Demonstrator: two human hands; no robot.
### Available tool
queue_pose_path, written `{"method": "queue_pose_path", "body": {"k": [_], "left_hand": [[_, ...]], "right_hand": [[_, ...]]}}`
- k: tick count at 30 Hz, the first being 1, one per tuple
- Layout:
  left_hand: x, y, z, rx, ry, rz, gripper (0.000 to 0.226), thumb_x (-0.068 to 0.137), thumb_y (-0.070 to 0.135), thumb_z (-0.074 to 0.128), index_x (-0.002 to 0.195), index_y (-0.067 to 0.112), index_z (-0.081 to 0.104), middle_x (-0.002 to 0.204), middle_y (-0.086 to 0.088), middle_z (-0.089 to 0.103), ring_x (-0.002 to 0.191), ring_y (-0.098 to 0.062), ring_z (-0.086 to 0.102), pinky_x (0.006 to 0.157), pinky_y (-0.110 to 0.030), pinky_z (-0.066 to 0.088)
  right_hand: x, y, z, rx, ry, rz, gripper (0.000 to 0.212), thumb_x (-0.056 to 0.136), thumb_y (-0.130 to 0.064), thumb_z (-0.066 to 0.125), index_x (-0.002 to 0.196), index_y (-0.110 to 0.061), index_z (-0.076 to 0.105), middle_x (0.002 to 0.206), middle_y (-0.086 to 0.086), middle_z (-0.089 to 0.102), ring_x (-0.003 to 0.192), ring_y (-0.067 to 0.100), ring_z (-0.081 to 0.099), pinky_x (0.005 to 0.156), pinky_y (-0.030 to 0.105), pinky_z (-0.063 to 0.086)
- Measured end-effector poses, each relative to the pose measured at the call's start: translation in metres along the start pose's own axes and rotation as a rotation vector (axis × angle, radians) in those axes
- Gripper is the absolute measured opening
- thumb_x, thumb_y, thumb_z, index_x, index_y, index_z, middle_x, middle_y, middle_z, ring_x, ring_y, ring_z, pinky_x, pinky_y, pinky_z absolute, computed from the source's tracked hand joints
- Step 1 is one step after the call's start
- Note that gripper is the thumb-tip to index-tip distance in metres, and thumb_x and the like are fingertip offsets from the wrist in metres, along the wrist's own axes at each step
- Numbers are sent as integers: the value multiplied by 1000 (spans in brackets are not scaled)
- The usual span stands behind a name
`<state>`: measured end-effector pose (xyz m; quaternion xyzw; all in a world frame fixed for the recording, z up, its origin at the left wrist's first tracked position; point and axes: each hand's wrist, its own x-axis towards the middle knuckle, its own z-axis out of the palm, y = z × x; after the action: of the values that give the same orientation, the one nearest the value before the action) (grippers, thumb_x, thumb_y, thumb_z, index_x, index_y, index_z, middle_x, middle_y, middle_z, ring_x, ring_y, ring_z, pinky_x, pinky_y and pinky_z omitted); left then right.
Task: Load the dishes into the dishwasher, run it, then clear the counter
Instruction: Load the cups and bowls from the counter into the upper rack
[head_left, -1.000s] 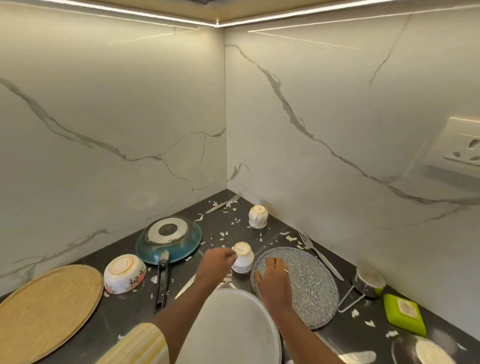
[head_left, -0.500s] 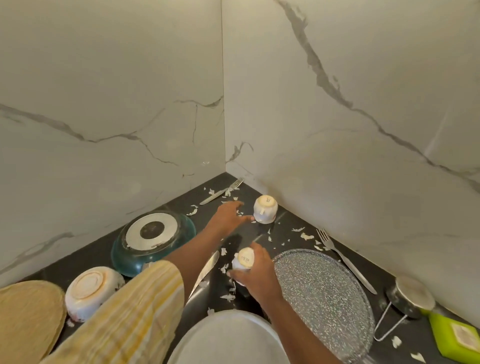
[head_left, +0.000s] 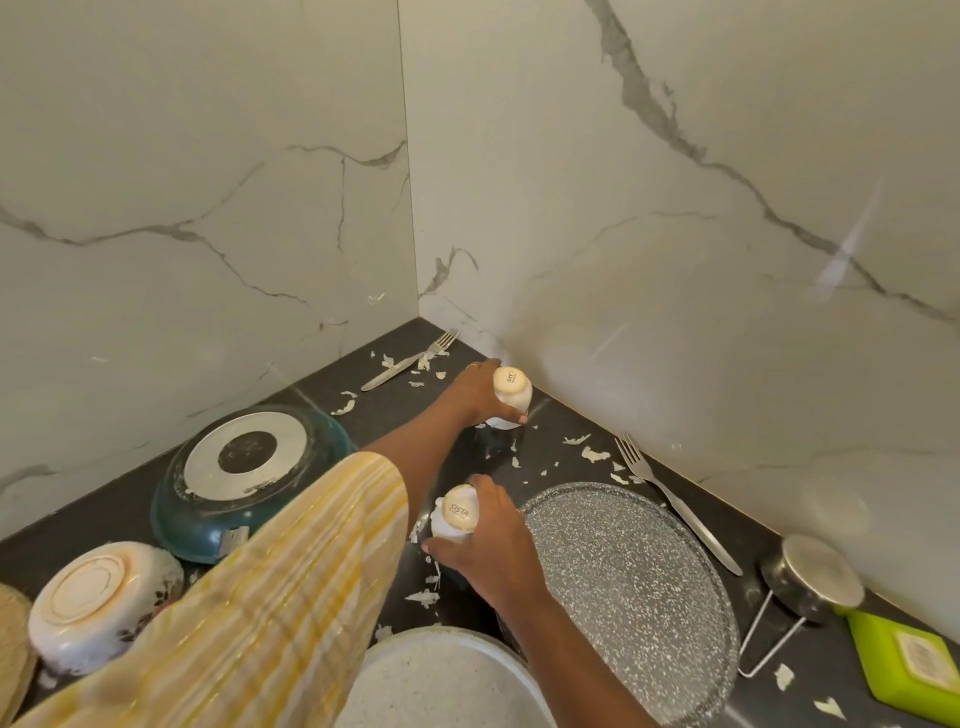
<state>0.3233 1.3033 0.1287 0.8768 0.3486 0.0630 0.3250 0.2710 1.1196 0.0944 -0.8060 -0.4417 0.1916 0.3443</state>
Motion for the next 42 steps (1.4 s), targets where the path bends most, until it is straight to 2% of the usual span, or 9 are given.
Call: {"method": "queue_pose_path", "body": {"k": [2,6,11,16,21,27,32,36,42], "left_hand": [[-2,-1,2,-30,32,16,74,62,34,83,124,14,47,124,-8,54,112,-25,51,78,-28,41],[-15,-2,-5,-78,105,60,67,63,25,83,120,13,50,120,-8,56,109,-25,53,83,-29,41],[-59,3,-37,-184,252,123,56,61,19,84,109,11,56,104,-2,62,94,-17,56,79,-26,41],[-132,5,-59,-153,260,100,79,63,19,84,132,13,46,129,-4,53,121,-20,48,96,-23,34],[-216,9,-58,-211,307,61,69,65,19,82,126,14,51,118,-2,60,107,-16,55,87,-20,37],[-311,24,-32,-294,373,1,63,64,27,83,119,21,54,110,0,61,103,-18,57,89,-31,46],[-381,41,7,-353,452,-7,57,60,21,84,108,28,55,94,15,60,92,-10,57,73,-19,42],[-430,48,24,-307,522,-31,68,59,20,85,120,21,54,108,12,56,101,-8,52,87,-24,42],[-487,50,31,-324,513,-55,59,59,20,85,110,25,55,100,13,59,95,-10,55,82,-24,39]], "right_hand": [[1,1,-3,-6,-61,-23,78,62,-43,77,126,-29,34,116,-7,46,99,11,47,74,22,37],[1,1,-11,-19,-142,-51,83,63,-34,79,130,-28,29,118,-8,41,107,12,45,79,21,37],[-16,-9,-14,94,-6,-56,80,64,-29,80,130,-24,36,119,-6,46,101,8,47,77,15,38],[-45,-29,-22,163,141,1,79,64,-27,81,131,-20,40,121,0,51,106,14,50,84,18,41],[-96,-37,-42,100,226,16,80,64,-23,81,131,-14,40,124,3,51,111,17,50,90,21,40],[-159,-39,-66,156,342,52,75,60,-16,81,127,-14,46,114,4,56,101,18,53,80,17,37],[-210,-35,-74,188,334,-10,71,56,-8,77,121,-11,47,105,3,55,94,20,53,78,22,40],[-248,-31,-73,167,315,-34,69,57,-8,79,118,-8,48,106,6,54,97,22,52,80,24,38],[-307,-33,-69,136,284,-60,73,58,-10,78,123,-5,46,115,10,54,106,26,51,88,28,40]]}}
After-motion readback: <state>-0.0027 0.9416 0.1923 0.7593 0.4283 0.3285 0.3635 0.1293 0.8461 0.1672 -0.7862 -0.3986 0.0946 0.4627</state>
